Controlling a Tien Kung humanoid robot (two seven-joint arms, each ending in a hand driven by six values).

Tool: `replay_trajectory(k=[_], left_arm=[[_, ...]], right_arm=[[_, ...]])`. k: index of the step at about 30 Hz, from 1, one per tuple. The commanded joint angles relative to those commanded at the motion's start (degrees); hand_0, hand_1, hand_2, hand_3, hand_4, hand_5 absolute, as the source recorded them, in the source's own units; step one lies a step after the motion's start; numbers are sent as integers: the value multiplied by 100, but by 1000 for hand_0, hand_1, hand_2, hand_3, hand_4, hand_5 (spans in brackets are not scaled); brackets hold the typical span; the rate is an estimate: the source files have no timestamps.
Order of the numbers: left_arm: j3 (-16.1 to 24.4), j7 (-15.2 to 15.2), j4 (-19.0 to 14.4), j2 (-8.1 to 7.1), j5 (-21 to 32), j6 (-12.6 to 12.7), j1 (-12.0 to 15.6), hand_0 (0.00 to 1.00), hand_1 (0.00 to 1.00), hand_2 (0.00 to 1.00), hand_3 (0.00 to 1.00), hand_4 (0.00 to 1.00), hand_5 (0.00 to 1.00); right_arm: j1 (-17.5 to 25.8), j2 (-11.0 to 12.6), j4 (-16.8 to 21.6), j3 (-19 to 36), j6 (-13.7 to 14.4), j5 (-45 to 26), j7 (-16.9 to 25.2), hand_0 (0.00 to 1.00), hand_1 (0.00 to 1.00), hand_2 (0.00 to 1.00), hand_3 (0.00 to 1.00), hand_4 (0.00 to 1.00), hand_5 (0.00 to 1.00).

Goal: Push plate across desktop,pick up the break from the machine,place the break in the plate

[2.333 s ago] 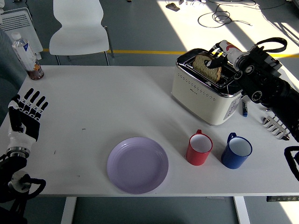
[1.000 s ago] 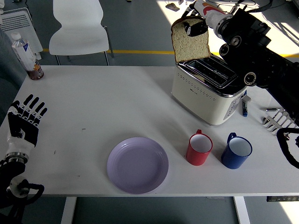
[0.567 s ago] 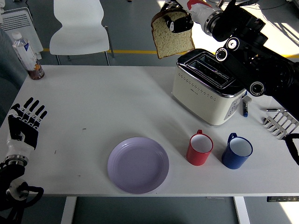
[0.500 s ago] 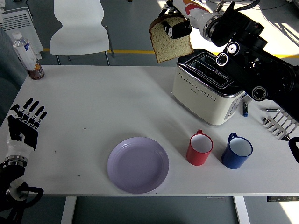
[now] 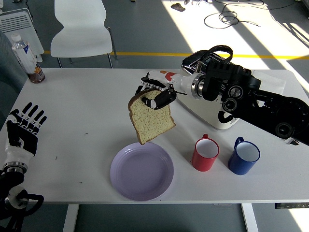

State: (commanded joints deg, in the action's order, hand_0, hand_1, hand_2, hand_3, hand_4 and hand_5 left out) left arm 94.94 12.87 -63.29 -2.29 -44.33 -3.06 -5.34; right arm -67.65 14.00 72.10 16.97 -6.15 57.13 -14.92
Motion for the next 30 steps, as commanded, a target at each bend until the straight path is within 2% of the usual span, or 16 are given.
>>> replay_trajectory(k=[5, 9, 19, 20, 25, 26, 30], left_arm=[[-4, -3, -2, 15, -30, -9, -17, 794, 795, 844, 793, 450, 998], [-11, -3, 4, 31, -33, -12, -40, 795, 795, 844, 793, 450, 998], [26, 5, 4, 48, -34, -6, -31, 795, 795, 844, 792, 451, 998], [26, 6, 6, 50, -35, -6, -32, 794, 795, 844, 793, 450, 998], [23, 22, 11, 68, -41, -5, -59, 794, 795, 844, 793, 450, 998], [24, 29, 10, 71, -39, -4, -60, 795, 795, 844, 793, 449, 998], [29, 49, 8, 82, -32, 1, -62, 795, 795, 844, 793, 449, 998]], right_arm=[[154, 4, 262, -321, 102, -282, 96, 466, 481, 508, 538, 433, 41], [234, -89, 272, -541, 154, -433, 292, 484, 485, 512, 538, 426, 47], [540, -370, -100, -757, 199, -466, 594, 493, 485, 514, 542, 426, 50], [563, -380, -128, -760, 208, -468, 617, 517, 508, 528, 549, 429, 54], [646, -394, -258, -795, 411, -333, 762, 517, 508, 528, 549, 429, 54], [659, -396, -293, -801, 438, -356, 810, 561, 571, 562, 568, 439, 56], [726, -421, -412, -796, 464, -376, 911, 561, 571, 562, 568, 439, 56]])
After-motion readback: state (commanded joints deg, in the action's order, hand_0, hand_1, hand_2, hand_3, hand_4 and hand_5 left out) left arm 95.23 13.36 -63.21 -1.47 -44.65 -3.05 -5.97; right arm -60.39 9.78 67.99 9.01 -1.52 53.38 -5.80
